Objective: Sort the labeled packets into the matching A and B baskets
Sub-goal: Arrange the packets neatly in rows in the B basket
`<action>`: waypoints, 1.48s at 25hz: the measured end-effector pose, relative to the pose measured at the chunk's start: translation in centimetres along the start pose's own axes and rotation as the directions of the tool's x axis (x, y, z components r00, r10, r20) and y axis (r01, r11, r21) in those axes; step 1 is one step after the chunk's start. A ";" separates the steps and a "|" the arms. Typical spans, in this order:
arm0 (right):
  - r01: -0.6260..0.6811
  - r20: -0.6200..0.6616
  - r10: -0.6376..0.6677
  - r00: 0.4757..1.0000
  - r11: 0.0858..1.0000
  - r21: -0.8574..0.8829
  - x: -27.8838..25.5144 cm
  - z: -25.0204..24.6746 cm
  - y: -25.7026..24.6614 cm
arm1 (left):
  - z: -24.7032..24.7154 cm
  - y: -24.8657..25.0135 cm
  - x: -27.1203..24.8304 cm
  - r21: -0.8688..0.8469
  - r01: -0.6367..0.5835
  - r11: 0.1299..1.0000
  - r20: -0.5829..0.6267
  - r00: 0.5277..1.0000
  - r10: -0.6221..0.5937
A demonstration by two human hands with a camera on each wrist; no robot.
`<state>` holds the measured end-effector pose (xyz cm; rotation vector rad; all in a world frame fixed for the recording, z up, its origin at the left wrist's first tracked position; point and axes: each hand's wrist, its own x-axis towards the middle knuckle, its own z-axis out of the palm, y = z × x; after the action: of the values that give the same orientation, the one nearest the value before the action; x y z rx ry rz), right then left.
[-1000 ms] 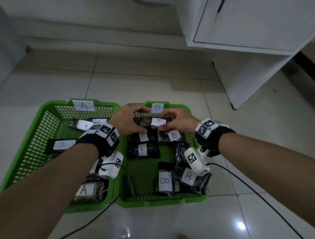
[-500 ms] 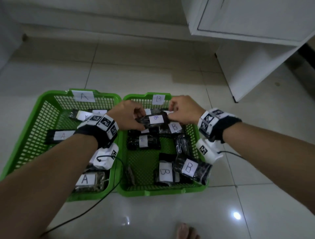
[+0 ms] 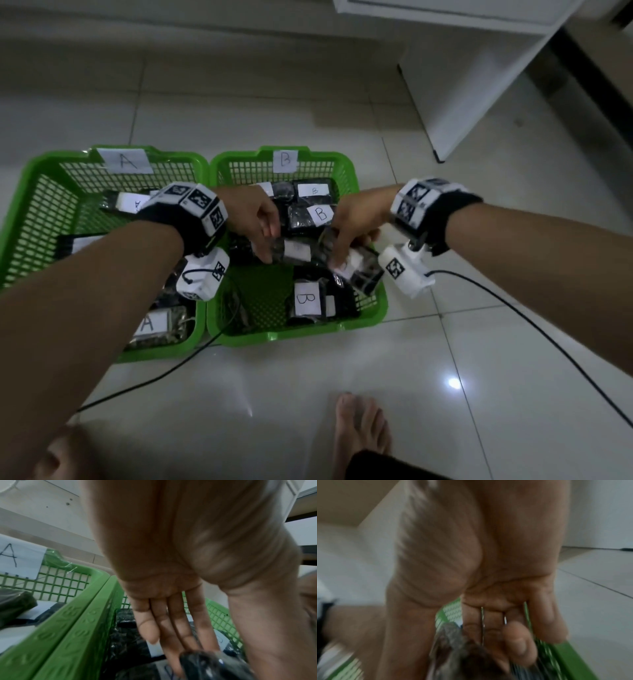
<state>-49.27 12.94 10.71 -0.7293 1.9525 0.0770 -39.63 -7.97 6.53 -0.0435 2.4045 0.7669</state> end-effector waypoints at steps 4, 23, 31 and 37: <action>0.111 -0.089 -0.072 0.993 0.787 0.606 0.4 -2.7 1.0 | 1.1 -0.3 -0.5 -0.184 -0.028 0.982 0.051 0.998 0.038; 0.470 -0.779 -0.380 0.499 0.874 -0.125 9.7 3.0 -4.1 | 2.0 -5.0 -0.7 -0.043 0.006 0.999 -0.744 0.667 -0.036; 0.432 -0.726 -0.320 0.609 0.901 -0.034 11.2 2.5 -4.8 | 1.7 -4.9 1.4 -0.170 0.145 0.975 -0.585 0.781 -0.218; 0.302 -0.650 -0.162 0.742 0.947 0.108 5.1 1.7 -0.9 | 3.3 -3.6 1.2 -0.097 0.242 0.965 -0.601 0.759 -0.251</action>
<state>-49.01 10.48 5.84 -0.9347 2.4347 -0.6018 -38.09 -9.04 1.80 -0.7076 2.9100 0.7162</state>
